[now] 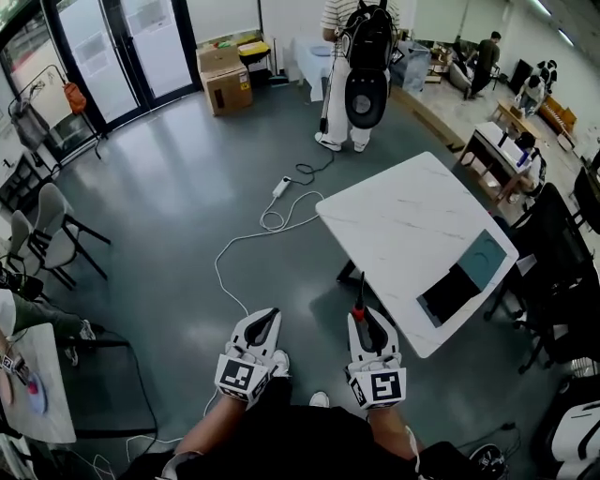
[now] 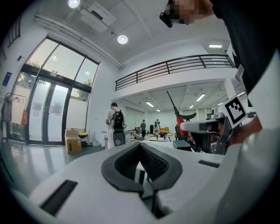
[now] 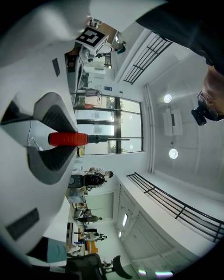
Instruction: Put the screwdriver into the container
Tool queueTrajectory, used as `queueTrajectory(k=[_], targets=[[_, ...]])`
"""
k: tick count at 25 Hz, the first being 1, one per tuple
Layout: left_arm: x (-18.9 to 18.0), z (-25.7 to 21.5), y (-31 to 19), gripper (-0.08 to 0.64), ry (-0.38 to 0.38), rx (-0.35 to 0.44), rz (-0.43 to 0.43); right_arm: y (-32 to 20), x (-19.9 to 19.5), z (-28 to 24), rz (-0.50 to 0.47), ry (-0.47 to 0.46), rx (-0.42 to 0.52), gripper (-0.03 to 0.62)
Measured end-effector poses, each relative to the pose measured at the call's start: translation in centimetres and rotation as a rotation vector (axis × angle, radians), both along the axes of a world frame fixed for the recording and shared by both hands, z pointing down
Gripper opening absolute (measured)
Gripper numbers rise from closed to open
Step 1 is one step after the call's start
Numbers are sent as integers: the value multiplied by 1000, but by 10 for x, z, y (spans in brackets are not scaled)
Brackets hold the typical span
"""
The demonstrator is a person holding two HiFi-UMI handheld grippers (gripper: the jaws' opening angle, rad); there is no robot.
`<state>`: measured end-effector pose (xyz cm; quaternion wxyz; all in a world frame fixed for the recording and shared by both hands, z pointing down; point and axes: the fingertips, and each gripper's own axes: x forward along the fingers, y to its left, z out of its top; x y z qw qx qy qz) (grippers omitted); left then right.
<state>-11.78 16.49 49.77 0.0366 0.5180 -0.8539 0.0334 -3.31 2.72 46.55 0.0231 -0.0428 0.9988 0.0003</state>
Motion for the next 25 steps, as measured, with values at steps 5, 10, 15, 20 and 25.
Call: queueTrajectory(k=[5, 10, 15, 20, 25], targets=[[-61, -12, -21, 6, -53, 16, 82, -7, -60, -10, 41, -11, 6, 110], [-110, -22, -29, 6, -68, 26, 128, -9, -112, -17, 65, -8, 10, 110], [-139, -17, -31, 6, -62, 28, 159, -8, -140, -12, 86, 6, 9, 110], [-152, -9, -34, 6, -46, 13, 202, -12, -142, -7, 149, 33, 20, 112], [-146, -5, -56, 6, -39, 26, 299, -26, -126, -3, 236, 47, 10, 110]])
